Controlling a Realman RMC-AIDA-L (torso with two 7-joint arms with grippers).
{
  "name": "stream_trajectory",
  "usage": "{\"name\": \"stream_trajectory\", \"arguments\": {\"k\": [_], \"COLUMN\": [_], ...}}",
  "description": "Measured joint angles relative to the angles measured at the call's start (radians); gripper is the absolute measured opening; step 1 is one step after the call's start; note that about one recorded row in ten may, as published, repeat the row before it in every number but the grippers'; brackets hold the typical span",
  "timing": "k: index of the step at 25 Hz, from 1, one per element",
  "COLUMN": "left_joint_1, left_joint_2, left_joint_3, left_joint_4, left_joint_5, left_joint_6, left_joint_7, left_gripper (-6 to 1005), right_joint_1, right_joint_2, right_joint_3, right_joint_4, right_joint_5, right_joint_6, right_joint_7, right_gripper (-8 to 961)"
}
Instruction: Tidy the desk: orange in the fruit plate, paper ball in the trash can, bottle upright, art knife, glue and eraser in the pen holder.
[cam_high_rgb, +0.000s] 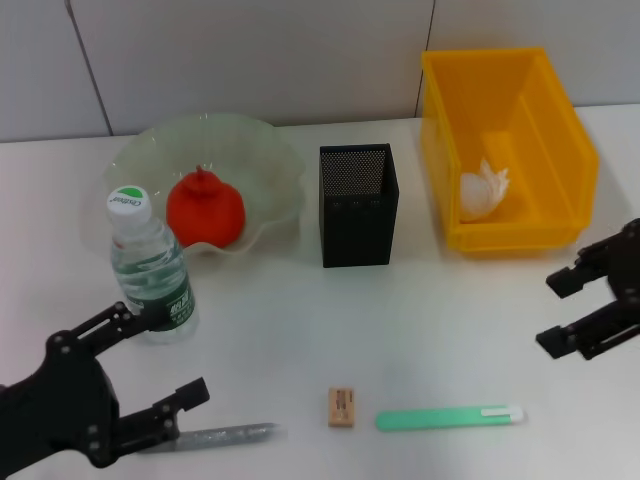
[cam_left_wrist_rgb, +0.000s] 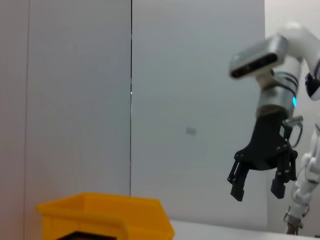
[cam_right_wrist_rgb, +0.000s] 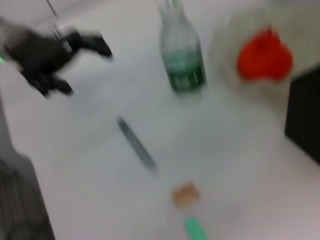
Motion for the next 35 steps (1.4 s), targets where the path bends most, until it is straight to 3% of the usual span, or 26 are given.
{"name": "stream_trajectory", "arguments": {"k": [5,9,15,19,28,35], "left_joint_1": [-0.007,-0.011,-0.015,-0.016,-0.028,-0.031], "left_joint_2": [0.001,0.002,0.001,-0.001,-0.004,-0.003], "left_joint_3": [0.007,0.01,0.011,0.009,0.005,0.011], "left_joint_4": [-0.001,-0.001,-0.004,-0.023,-0.042,-0.046], "left_joint_5": [0.0,0.01,0.064,0.062,0.056,0.056], "left_joint_6": [-0.028,-0.033,-0.058,-0.063,-0.063,-0.068], "left_joint_7": [-0.004,-0.01,-0.01,-0.001,-0.003,0.0], "left_gripper": [822,822,821,820,818,817], "right_joint_1": [0.13,0.207,0.27,0.272,0.278,0.273], "right_joint_2": [0.046,0.069,0.076,0.09,0.111,0.113], "right_joint_3": [-0.169,-0.351,-0.463,-0.547,-0.592,-0.669], "right_joint_4": [0.003,-0.027,-0.121,-0.149,-0.21,-0.237], "right_joint_5": [-0.243,-0.34,-0.386,-0.395,-0.394,-0.39], "right_joint_6": [-0.001,0.005,0.051,0.098,0.168,0.198], "right_joint_7": [0.055,0.096,0.139,0.105,-0.016,-0.028], "right_gripper": [783,781,778,776,772,768]}}
